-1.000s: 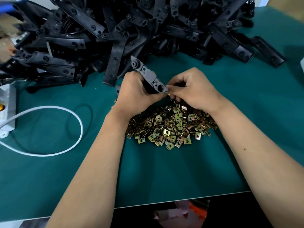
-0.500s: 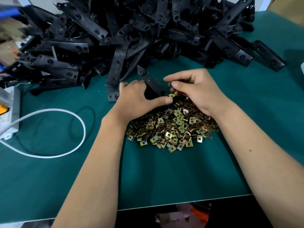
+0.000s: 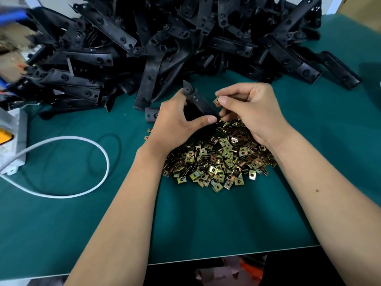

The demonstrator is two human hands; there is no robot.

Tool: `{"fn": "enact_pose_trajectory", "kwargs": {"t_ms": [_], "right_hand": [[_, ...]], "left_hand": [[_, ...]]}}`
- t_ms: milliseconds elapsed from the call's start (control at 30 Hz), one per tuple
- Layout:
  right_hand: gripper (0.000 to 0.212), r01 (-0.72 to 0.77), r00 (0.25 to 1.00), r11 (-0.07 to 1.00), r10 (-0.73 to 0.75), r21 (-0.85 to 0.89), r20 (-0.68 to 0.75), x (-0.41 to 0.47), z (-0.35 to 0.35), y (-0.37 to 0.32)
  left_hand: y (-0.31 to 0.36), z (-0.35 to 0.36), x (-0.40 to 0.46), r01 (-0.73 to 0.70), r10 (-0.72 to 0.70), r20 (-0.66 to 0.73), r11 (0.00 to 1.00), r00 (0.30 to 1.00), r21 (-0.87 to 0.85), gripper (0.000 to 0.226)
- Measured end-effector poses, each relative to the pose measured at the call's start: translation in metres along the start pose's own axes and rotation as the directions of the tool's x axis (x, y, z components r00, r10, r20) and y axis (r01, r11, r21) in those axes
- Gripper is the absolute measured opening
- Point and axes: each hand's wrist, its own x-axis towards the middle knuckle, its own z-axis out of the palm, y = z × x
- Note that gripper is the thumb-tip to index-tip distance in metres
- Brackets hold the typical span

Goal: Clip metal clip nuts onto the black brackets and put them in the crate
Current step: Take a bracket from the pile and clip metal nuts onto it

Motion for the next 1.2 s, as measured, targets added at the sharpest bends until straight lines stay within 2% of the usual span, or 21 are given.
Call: {"fn": "enact_pose_trajectory", "kwargs": {"t_ms": [100, 300, 367, 567, 700, 1200], "right_hand": [[0.019, 0.003, 1.0, 1.0, -0.003, -0.011, 0.01, -0.0004, -0.0001, 0.0009], [0.008, -0.009, 1.0, 0.998, 0.007, -0.056, -0.027, 0.0003, 0.0015, 0.0021], [0.01, -0.009, 0.999, 0.994, 0.003, -0.109, -0.049, 0.001, 0.0008, 0.0031], [0.014, -0.021, 1.0, 0.969, 0.019, -0.246, -0.01, 0.0013, 0.0012, 0.0027], [0.013, 0.008, 1.0, 0.943, -0.002, -0.332, 0.018, 0.0018, 0.0012, 0.0026], [0.014, 0.049, 0.999, 0.934, -0.045, -0.354, 0.018, 0.0029, -0.0009, 0.0019]], "left_hand": [[-0.004, 0.0016, 0.0008, 0.0, 0.0, -0.011, 1.0, 1.0, 0.005, 0.051], [-0.0057, 0.0031, 0.0021, 0.008, -0.009, -0.029, 0.999, 1.0, -0.033, 0.058], [-0.0049, 0.0037, 0.0019, 0.023, -0.024, -0.032, 0.999, 0.999, -0.032, 0.059], [-0.0037, 0.0032, 0.0007, 0.028, -0.029, -0.031, 0.999, 0.999, -0.028, 0.046], [-0.0019, 0.0028, 0.0013, 0.017, -0.017, -0.015, 1.0, 1.0, -0.018, 0.046], [0.0001, 0.0034, 0.0006, 0.036, -0.036, -0.026, 0.999, 0.999, -0.011, 0.045]]}}
